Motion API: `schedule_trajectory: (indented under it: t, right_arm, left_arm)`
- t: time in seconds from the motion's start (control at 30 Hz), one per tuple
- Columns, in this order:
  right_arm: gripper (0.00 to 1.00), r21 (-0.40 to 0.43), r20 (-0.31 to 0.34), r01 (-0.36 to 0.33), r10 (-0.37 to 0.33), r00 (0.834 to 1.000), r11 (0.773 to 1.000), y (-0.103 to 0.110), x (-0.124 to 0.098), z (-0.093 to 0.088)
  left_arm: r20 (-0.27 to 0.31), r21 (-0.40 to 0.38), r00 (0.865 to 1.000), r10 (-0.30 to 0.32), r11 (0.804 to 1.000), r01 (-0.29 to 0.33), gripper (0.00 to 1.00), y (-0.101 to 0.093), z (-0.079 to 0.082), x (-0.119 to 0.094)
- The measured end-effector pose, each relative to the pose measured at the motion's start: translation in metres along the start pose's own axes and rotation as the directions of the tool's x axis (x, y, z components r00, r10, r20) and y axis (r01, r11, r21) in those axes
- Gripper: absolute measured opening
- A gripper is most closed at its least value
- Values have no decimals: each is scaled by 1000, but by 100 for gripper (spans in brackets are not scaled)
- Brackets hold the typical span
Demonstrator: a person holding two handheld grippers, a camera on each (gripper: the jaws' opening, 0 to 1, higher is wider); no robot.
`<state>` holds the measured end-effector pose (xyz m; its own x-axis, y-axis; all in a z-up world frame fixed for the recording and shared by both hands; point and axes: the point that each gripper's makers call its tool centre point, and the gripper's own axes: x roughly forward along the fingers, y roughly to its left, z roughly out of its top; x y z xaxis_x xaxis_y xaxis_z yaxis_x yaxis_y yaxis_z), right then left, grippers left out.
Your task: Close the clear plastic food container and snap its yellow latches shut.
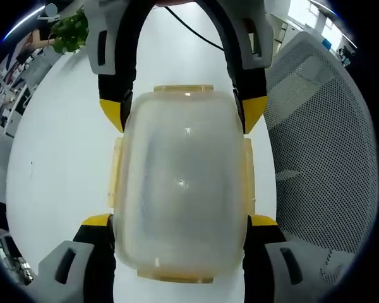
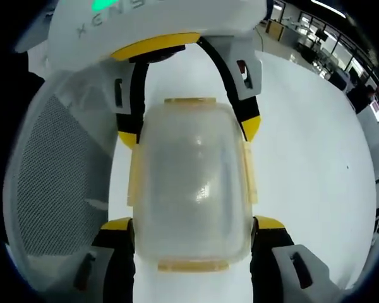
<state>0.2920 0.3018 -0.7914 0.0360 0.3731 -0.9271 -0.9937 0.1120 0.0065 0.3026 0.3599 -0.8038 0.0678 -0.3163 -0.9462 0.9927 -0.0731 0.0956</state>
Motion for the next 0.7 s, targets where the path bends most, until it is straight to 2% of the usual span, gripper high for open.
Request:
schedule_trajectory:
  t: [0.3, 0.5, 0.7]
  right_arm:
    - [75, -12, 5, -8, 8, 1000, 1000, 4, 5, 11]
    - [75, -23, -26, -16, 15, 1000, 1000, 7, 9, 19]
    - [76, -23, -24, -14, 13, 1000, 1000, 13, 12, 25]
  left_arm:
    - [14, -20, 1000, 2, 1000, -2, 84, -4, -11, -4]
    - [10, -32, 1000, 4, 999, -4, 85, -8, -19, -6]
    - [11, -38, 1000, 0, 999, 0, 85, -13, -27, -9]
